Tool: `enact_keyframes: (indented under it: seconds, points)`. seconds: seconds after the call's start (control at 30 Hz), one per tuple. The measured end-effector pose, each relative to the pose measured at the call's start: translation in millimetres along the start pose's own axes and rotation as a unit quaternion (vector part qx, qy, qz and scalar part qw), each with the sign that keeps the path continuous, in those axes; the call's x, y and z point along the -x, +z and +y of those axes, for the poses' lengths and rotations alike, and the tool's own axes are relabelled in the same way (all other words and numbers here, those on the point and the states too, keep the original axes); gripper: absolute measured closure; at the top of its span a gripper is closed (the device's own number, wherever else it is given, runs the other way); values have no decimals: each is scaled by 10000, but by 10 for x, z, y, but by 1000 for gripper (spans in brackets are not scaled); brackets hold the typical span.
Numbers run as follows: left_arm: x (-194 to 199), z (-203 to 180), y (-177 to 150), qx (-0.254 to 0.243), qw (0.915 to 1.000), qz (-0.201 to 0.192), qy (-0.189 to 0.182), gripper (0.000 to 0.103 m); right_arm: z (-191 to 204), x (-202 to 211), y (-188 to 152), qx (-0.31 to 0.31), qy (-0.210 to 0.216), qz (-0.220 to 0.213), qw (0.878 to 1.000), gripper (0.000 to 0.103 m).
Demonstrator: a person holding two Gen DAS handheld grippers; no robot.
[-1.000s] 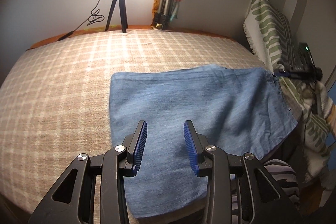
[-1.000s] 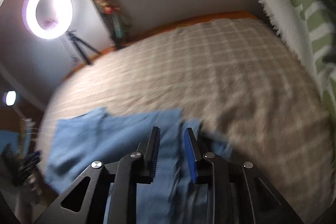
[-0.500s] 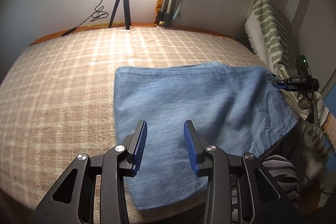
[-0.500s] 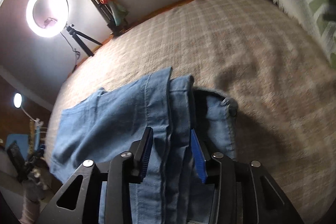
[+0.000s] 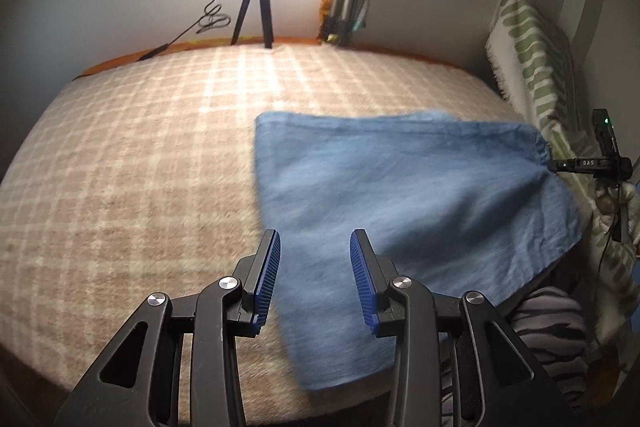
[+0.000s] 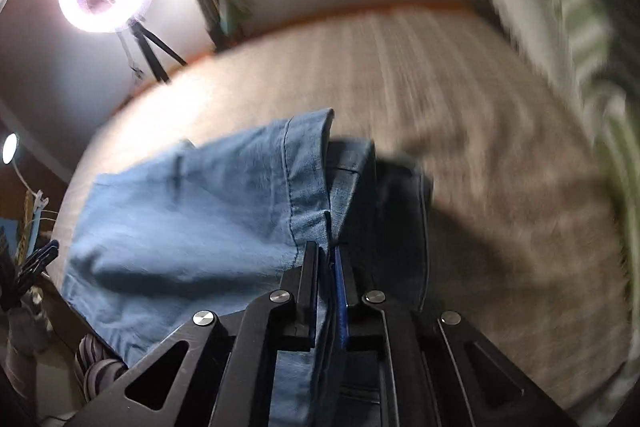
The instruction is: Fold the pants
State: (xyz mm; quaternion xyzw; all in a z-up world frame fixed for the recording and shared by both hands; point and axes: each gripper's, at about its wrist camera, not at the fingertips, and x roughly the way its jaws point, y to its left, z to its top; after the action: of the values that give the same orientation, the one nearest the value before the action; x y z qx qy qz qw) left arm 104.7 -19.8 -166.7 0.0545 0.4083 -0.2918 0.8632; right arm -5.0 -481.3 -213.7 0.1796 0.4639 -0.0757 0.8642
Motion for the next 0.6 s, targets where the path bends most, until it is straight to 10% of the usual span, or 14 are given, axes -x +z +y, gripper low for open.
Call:
enact_keyframes:
  seconds: [0.13, 0.33, 0.6]
  points:
    - [-40, 22, -110, 13, 9999, 131, 80, 68, 123, 112, 28, 181, -627, -216, 9976, 59]
    - [-125, -26, -389, -214, 9984, 327, 419, 68, 601, 263, 104, 1094, -935, -748, 9868, 59]
    - [39, 177, -443, 76, 9990, 143, 420, 59, 879, -299, 48, 1947, -1154, -163, 9739, 59]
